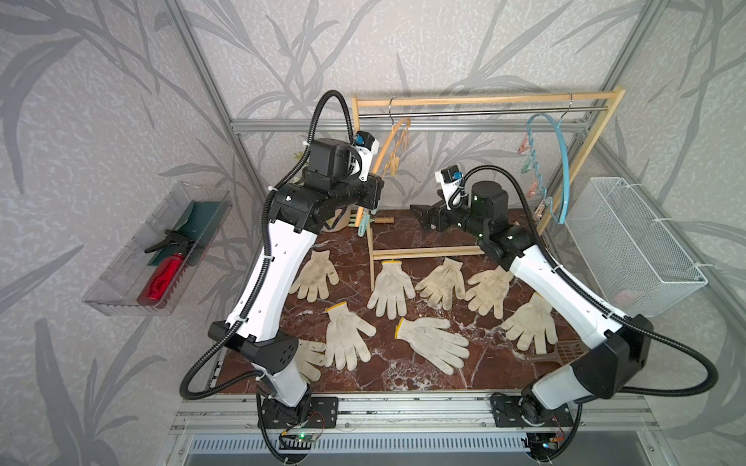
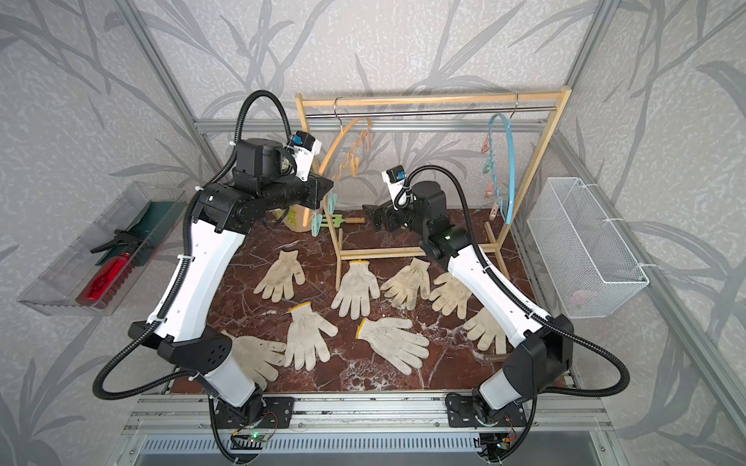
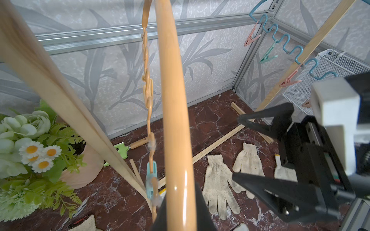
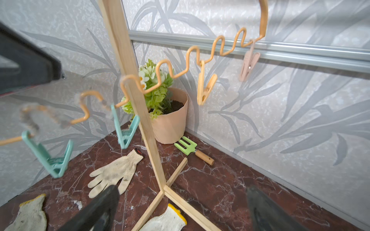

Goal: Clip the gloves onto a hanger to dry
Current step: Adjust the hanger on the clothesline, then open the clamp at the hanger.

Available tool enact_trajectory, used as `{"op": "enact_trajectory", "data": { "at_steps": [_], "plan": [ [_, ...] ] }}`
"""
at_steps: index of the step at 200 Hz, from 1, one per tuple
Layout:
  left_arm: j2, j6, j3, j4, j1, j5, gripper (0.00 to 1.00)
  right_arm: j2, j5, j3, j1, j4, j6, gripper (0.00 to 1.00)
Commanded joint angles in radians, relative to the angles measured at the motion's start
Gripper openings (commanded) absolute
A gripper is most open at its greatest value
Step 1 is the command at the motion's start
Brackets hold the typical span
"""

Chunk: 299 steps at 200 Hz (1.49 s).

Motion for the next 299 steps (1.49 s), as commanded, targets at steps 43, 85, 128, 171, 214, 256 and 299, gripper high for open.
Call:
{"op": "enact_trajectory", "data": {
  "at_steps": [43, 85, 128, 171, 214, 256, 299],
  "plan": [
    [0.031, 0.051, 0.054, -0.063, 0.012, 0.116, 0.03, 0.192, -0.2, 0.255, -0.057, -0.046, 0.083, 0.86],
    [0.038, 0.06, 0.067, -0.07, 0.018, 0.14, 0.03, 0.363, -0.289, 0.463, -0.102, -0.054, 0.19, 0.77],
    [0.041, 0.062, 0.07, -0.07, 0.024, 0.153, 0.03, 0.53, -0.343, 0.672, -0.128, -0.066, 0.257, 0.75],
    [0.043, 0.064, 0.075, -0.074, 0.026, 0.156, 0.03, 0.71, -0.405, 0.93, -0.15, -0.134, 0.311, 0.68],
    [0.043, 0.069, 0.075, -0.079, 0.026, 0.157, 0.03, 0.809, -0.445, 1.064, -0.151, -0.152, 0.327, 0.67],
    [0.044, 0.07, 0.077, -0.081, 0.026, 0.161, 0.03, 0.827, -0.443, 1.064, -0.154, -0.13, 0.33, 0.6],
    [0.044, 0.071, 0.078, -0.082, 0.026, 0.163, 0.03, 0.832, -0.457, 1.063, -0.154, -0.094, 0.341, 0.58]
  ]
}}
